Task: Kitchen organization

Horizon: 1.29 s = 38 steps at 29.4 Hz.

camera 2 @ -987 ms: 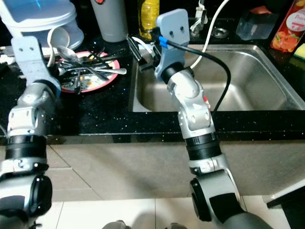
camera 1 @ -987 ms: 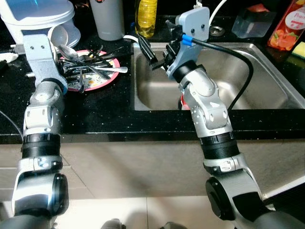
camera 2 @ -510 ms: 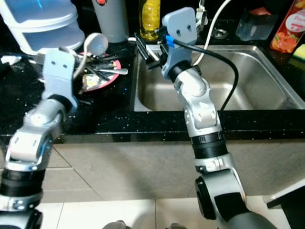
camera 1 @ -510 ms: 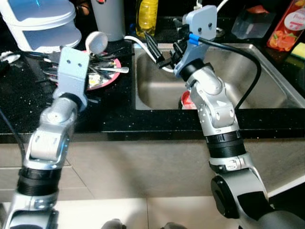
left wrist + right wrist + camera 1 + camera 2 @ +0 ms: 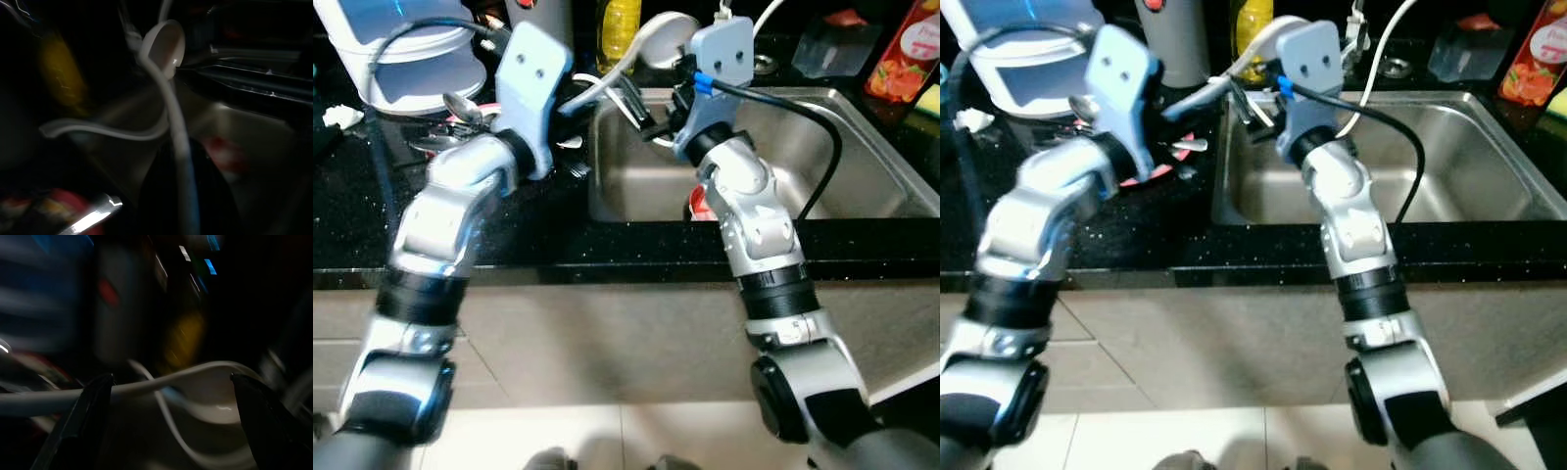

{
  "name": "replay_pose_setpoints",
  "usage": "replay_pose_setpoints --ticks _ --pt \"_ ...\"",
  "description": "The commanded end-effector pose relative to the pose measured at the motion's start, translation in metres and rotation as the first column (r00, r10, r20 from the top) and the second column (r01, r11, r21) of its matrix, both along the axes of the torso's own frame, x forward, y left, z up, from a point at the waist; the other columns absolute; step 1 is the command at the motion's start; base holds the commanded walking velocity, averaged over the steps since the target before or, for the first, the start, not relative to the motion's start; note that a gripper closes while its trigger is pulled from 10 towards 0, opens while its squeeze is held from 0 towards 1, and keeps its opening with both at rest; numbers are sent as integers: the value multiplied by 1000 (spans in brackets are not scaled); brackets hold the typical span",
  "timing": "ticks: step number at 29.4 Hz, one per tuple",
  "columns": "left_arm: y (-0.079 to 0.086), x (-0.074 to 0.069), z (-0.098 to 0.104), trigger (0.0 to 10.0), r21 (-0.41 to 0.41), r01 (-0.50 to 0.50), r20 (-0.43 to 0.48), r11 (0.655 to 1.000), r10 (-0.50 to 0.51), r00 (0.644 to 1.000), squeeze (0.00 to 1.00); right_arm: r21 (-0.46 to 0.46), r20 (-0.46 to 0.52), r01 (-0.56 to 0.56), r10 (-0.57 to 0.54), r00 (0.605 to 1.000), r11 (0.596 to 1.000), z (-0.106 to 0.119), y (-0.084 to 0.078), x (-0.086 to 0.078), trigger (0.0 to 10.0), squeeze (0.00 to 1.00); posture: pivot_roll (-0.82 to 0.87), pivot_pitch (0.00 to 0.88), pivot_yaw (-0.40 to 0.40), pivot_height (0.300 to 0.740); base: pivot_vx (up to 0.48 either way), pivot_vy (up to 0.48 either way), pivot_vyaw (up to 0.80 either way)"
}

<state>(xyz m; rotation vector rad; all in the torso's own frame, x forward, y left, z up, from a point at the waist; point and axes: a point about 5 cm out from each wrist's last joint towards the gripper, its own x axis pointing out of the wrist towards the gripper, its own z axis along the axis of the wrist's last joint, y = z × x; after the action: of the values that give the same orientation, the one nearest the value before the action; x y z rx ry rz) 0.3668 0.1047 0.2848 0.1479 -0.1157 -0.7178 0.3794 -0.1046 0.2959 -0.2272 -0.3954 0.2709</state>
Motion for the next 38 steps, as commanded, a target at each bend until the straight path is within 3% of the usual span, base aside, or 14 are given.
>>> replay_pose_setpoints --ticks 1,11,12,16,18,19,20,24,30,32,33,34,35,38 --pt "0 10 -16 10000 -29 9 -114 1000 -12 993 0 -21 -76 61 -62 995 998 -11 -4 8 10000 0 49 78 60 740 0 0 0" --pt "-20 27 -59 10000 38 9 -286 999 2 958 0 70 -164 150 -137 977 986 -11 -13 21 10000 0 54 65 65 740 0 0 0" --pt "-23 28 -61 10000 24 18 -297 1000 -11 955 1000 90 -147 138 -124 981 986 -7 -11 20 10000 0 57 63 63 740 0 0 0" --pt "-23 30 -54 10000 -69 1 -274 998 -20 961 1000 124 -105 108 -95 990 986 -1 -5 17 10000 0 62 54 57 740 0 0 0" --pt "-14 33 -32 10000 -235 -23 -197 972 -24 980 1000 146 -73 93 -83 994 985 3 -3 16 10000 0 74 47 49 740 0 0 0" --pt "-14 33 -32 10000 -235 -23 -197 972 -24 980 1000 146 -73 93 -83 994 985 3 -3 16 10000 0 74 47 49 740 0 0 0" --pt "-7 33 -18 10000 -313 -30 -140 949 -15 990 0 152 -66 90 -81 995 984 3 -3 15 10000 0 82 45 43 740 0 0 0" --pt "11 26 5 10000 -361 -21 -18 932 15 1000 0 166 -61 85 -76 995 982 3 -3 15 10000 0 87 42 49 740 0 0 0" --pt "30 24 8 10000 -221 -176 19 959 184 983 0 182 -49 85 -78 996 980 4 -6 13 10000 0 96 48 71 740 0 0 0" --pt "41 27 4 10000 -178 -282 -19 943 283 959 0 188 -45 90 -83 996 978 4 -7 12 10000 0 100 51 75 740 0 0 0" --pt "53 31 1 10000 -141 -398 -45 907 395 917 0 193 -43 93 -87 995 977 3 -8 11 10000 0 96 68 97 740 0 0 0" --pt "53 31 1 10000 -141 -398 -45 907 395 917 0 193 -43 93 -87 995 977 3 -8 11 10000 0 96 68 97 740 0 0 0" --pt "65 34 -2 10000 -100 -496 -55 863 493 868 0 192 -39 98 -92 995 977 2 -7 10 10000 0 86 75 108 740 0 0 0" --pt "83 36 -12 10000 -36 -603 -54 797 601 797 0 180 -22 90 -88 996 979 1 2 4 10000 0 65 80 103 740 0 0 0"
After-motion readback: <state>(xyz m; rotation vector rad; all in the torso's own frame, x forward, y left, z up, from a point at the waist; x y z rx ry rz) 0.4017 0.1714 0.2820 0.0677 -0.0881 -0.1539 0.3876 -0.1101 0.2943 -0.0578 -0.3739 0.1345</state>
